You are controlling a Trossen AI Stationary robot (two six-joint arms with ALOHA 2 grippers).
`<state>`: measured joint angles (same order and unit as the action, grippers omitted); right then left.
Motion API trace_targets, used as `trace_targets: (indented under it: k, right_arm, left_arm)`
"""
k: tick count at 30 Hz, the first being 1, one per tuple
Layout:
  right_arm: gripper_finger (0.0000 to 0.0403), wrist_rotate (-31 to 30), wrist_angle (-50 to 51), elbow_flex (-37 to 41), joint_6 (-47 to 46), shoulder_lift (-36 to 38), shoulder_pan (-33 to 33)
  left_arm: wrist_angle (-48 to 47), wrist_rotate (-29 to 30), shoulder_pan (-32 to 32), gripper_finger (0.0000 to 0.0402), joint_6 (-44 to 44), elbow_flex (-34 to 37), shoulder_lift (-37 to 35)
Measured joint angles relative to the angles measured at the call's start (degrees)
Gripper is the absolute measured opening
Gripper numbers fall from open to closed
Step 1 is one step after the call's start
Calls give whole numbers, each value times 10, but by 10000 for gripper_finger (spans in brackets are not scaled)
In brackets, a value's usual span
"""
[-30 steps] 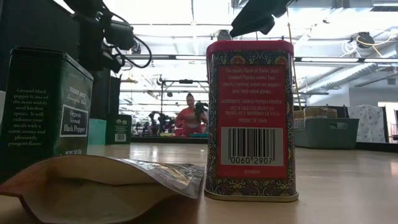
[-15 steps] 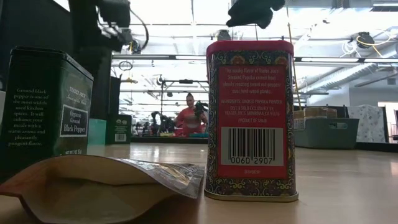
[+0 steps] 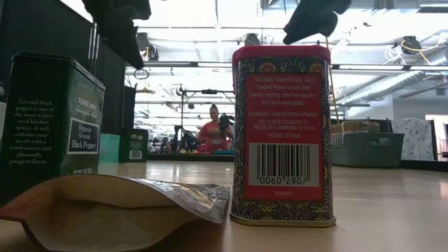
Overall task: Sort spices by type
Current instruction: Put the top black seasoning can into the gray bin
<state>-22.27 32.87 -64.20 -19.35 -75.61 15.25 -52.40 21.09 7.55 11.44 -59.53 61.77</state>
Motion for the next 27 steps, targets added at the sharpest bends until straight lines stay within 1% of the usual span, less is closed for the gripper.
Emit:
trace_targets:
  k: [3, 5, 12, 17, 19, 27]
  right_arm:
    - [171, -2, 4, 0, -1, 10, 16]
    - [171, -3, 4, 0, -1, 16, 24]
    - [171, -10, 4, 0, 36, 28, 32]
    - [171, -50, 4, 0, 54, 28, 31]
    - [171, -50, 4, 0, 55, 28, 31]
    - [171, -50, 5, 0, 57, 28, 31]
  left_arm:
    - [18, 3, -2, 162, -11, 0, 16]
    - [20, 5, 2, 162, 22, 0, 29]
    - [24, 3, 41, 162, 31, 0, 83]
    - [14, -4, 75, 162, 17, 0, 119]
    - [6, -13, 87, 162, 18, 0, 129]
    - [-1, -14, 117, 162, 18, 0, 148]
